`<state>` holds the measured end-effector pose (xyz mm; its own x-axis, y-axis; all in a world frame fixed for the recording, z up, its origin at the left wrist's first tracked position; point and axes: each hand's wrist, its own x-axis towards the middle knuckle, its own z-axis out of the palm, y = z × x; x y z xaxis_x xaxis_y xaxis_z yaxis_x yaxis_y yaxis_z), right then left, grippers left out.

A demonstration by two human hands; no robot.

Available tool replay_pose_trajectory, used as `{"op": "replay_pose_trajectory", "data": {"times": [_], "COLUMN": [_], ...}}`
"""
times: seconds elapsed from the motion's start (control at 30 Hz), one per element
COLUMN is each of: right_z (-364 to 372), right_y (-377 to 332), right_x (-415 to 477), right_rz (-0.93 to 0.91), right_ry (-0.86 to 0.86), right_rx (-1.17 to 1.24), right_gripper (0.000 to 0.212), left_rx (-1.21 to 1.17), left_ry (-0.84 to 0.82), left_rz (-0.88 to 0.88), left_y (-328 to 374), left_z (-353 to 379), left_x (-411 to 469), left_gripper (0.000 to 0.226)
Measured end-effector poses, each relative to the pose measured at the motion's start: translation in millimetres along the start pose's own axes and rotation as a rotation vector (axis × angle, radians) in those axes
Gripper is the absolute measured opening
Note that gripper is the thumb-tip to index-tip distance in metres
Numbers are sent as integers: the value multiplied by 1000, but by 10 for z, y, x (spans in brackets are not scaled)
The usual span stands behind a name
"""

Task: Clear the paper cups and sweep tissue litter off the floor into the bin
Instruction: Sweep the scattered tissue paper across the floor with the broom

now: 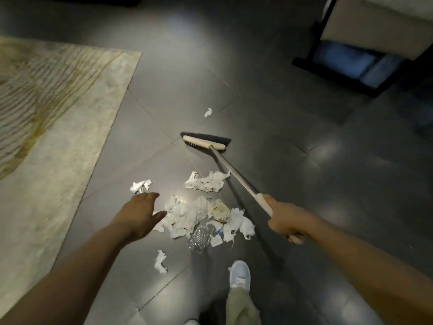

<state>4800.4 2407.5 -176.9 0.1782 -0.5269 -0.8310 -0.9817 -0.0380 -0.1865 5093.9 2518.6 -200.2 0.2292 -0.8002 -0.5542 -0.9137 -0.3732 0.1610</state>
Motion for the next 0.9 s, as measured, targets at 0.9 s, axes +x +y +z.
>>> {"op": "replay_pose_trajectory", "data": {"times": [0.9], "right_z": [-1114], "right_y": [-658], "right_x": [1218], "right_rz": [-32], "right_ry": [135], "right_rx": [0], "right_gripper": [53], "left_rx": [-54], "left_ry": [52], "left_rz": [-165], "left_y": [168], "left_z": [-333], "left_x": [300], "left_gripper": [61]}}
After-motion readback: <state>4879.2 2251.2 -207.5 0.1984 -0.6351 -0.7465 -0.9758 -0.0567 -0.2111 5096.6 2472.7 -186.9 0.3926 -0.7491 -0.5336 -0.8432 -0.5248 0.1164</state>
